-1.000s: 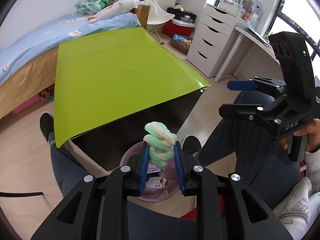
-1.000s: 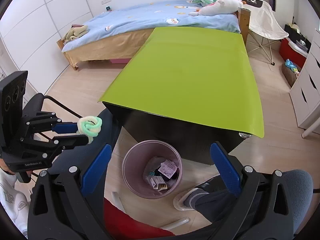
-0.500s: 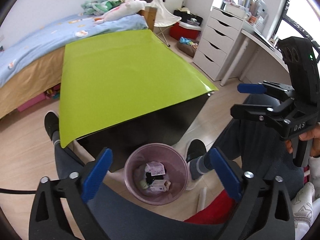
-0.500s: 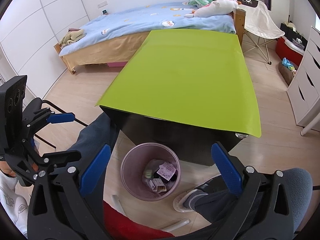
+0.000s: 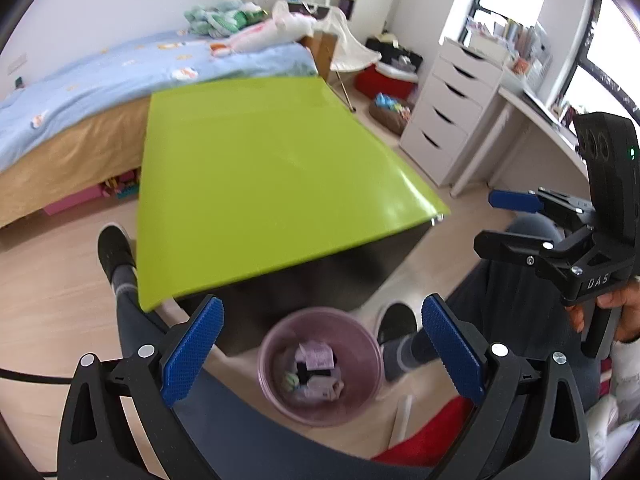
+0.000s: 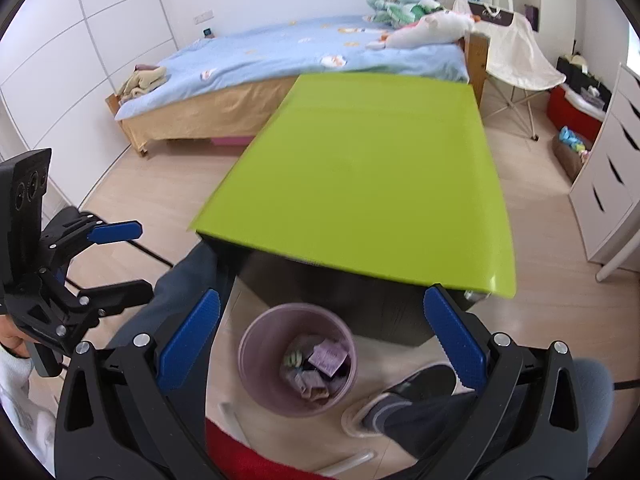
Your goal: Collect trash
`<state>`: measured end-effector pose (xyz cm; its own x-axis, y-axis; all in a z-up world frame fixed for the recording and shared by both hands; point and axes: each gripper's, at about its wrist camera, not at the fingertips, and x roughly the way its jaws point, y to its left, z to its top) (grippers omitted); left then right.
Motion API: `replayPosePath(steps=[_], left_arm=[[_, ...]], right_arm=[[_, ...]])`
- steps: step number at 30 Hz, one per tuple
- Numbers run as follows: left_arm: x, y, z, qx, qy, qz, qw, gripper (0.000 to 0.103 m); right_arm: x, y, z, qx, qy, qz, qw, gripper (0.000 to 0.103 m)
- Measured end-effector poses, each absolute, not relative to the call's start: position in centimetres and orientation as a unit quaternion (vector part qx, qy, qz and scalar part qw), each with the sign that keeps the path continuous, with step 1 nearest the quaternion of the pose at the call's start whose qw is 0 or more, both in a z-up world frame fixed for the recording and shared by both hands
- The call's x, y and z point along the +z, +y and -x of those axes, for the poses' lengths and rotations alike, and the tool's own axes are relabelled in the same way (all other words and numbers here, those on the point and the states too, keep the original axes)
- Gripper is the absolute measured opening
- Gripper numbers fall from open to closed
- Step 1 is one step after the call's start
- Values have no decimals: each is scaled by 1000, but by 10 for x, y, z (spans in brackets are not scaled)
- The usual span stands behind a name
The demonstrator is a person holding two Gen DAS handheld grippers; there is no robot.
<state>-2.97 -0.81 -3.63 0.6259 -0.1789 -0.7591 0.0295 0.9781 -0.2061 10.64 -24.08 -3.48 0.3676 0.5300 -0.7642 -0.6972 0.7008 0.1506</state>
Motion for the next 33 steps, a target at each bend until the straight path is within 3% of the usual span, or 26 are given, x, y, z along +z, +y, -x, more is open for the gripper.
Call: replayPosePath(steps=[14,33], left_arm=[[12,19,-15,-32,378,78,922,97],[17,24,-18,-26,369,93,924,97]], right_arm=[[23,-218,-147,374,359,85,851,100],[20,-208,-156,386,369,91,841,100]])
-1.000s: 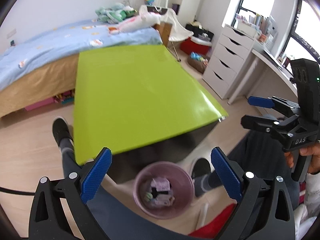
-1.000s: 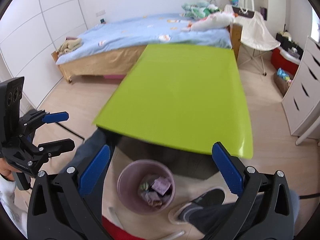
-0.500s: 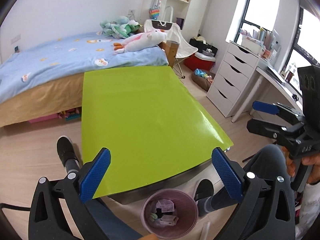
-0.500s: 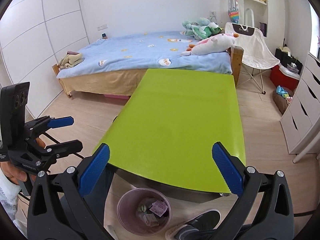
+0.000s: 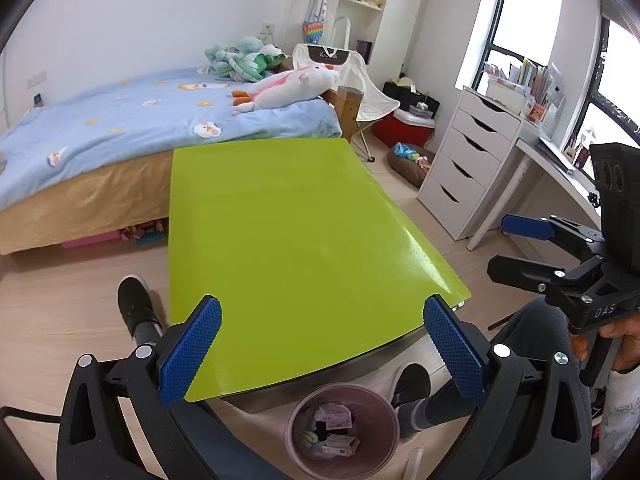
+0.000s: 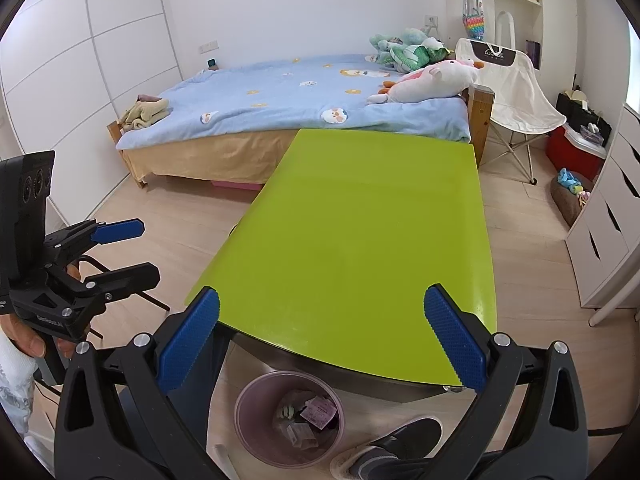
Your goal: Collect trash
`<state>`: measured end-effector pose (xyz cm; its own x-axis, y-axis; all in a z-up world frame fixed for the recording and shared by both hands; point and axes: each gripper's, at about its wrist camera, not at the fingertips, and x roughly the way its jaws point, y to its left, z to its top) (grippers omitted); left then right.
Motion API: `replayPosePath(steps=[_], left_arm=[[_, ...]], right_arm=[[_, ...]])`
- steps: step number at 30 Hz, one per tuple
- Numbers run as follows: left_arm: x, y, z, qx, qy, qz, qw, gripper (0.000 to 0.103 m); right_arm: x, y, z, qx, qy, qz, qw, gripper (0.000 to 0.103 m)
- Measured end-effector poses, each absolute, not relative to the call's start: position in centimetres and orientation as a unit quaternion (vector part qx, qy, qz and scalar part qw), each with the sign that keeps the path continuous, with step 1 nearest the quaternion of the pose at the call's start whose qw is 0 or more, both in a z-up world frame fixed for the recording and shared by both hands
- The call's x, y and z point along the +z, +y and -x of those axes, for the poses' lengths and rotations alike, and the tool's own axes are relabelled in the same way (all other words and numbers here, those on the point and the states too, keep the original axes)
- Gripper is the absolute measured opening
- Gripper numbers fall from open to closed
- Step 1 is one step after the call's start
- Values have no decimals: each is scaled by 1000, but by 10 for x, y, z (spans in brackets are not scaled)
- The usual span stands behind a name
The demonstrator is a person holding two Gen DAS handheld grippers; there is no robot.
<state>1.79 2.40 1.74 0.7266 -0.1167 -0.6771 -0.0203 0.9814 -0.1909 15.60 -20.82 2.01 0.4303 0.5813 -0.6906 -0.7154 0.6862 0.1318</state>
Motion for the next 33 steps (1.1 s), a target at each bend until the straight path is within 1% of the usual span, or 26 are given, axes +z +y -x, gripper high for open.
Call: replayPosePath(steps=[33], left_arm=[[13,23,-17,-32,380,95,919,97]], right_arm=[[17,-206,-155,387,372,95,839,100]])
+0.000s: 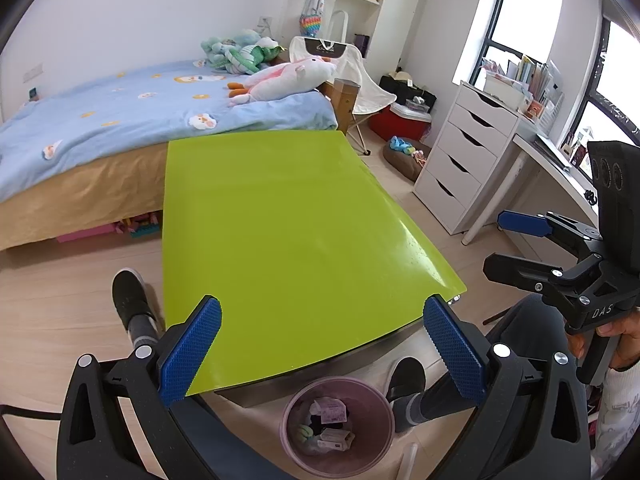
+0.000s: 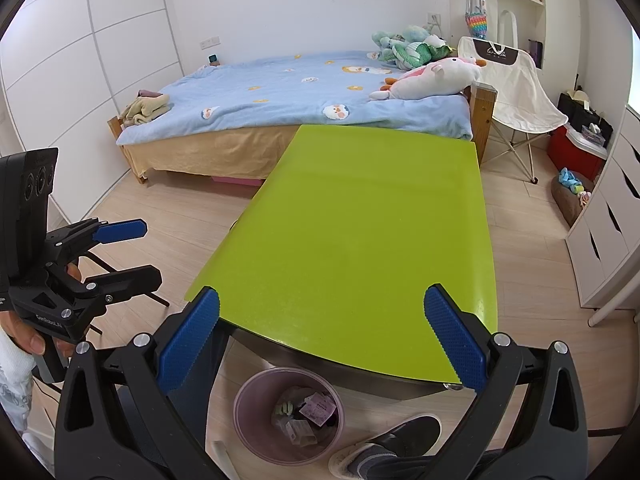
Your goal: Collect trash
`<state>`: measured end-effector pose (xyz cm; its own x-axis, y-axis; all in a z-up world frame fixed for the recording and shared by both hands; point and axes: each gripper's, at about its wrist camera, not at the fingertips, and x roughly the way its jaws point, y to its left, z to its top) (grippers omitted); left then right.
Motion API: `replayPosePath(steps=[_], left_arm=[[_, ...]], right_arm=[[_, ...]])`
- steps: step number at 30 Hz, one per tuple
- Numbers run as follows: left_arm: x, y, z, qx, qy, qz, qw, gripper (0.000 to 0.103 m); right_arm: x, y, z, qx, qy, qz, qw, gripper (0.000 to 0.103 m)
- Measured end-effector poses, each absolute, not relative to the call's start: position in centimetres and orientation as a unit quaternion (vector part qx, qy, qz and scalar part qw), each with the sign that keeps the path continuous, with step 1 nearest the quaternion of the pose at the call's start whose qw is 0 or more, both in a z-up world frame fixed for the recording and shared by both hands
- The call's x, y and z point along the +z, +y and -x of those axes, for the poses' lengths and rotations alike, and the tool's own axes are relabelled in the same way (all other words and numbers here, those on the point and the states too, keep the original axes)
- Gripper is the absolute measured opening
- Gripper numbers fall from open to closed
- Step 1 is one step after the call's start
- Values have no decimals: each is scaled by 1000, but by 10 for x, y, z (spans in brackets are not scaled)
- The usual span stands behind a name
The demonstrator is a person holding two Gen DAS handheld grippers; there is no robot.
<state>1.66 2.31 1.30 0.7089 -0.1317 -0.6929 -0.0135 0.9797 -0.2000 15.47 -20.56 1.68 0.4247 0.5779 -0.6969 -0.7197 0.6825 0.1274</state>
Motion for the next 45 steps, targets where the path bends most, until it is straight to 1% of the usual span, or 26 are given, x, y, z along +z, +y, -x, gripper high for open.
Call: replayPosePath(steps=[39,45], left_arm=[[12,20,-19,-30,384,95,918,97],[8,14,-18,-23,381,75,921,97]], right_arm=[[9,-207,-152,386,375,97,837,100],[6,-207,-152,386,375,98,837,100]])
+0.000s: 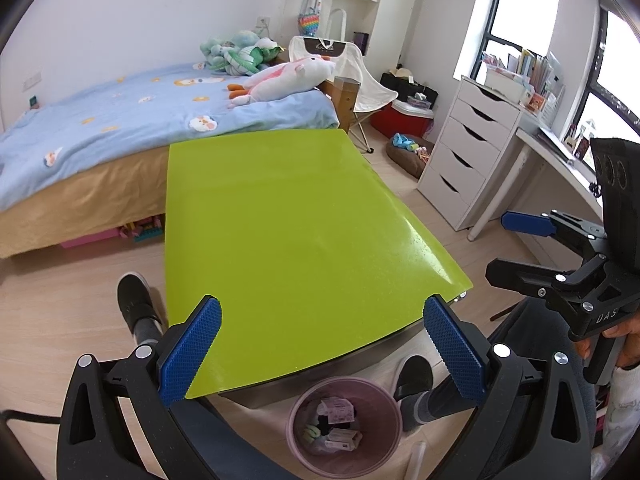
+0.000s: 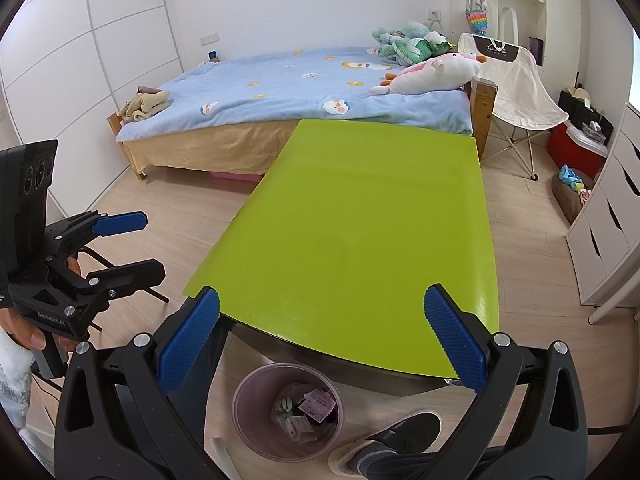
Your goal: Collect trash
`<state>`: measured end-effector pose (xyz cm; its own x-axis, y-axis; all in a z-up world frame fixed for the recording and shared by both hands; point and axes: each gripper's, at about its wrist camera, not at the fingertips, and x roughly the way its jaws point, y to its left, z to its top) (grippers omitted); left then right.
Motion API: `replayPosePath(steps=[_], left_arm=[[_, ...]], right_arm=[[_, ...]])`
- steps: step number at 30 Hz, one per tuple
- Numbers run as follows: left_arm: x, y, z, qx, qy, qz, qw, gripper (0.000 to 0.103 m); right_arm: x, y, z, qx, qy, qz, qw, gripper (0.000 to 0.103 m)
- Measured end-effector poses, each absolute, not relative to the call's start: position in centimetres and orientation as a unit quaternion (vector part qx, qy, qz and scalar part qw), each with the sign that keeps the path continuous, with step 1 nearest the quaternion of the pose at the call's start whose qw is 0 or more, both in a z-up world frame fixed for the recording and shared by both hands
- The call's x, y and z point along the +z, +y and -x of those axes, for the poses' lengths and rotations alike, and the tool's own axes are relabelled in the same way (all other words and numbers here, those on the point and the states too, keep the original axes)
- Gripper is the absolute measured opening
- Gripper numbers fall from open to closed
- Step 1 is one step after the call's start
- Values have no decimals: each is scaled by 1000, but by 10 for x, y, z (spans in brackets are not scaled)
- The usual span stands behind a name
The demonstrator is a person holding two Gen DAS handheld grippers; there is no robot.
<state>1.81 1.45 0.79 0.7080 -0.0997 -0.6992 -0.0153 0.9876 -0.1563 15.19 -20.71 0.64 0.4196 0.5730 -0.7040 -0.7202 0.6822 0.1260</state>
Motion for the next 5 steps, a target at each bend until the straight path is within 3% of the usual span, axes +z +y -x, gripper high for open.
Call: replayPosePath(steps=[5], left_arm=[[8,16,-19,-24,382,82,920,97]], right_arm=[[7,-207,-152,386,375,98,837,100]])
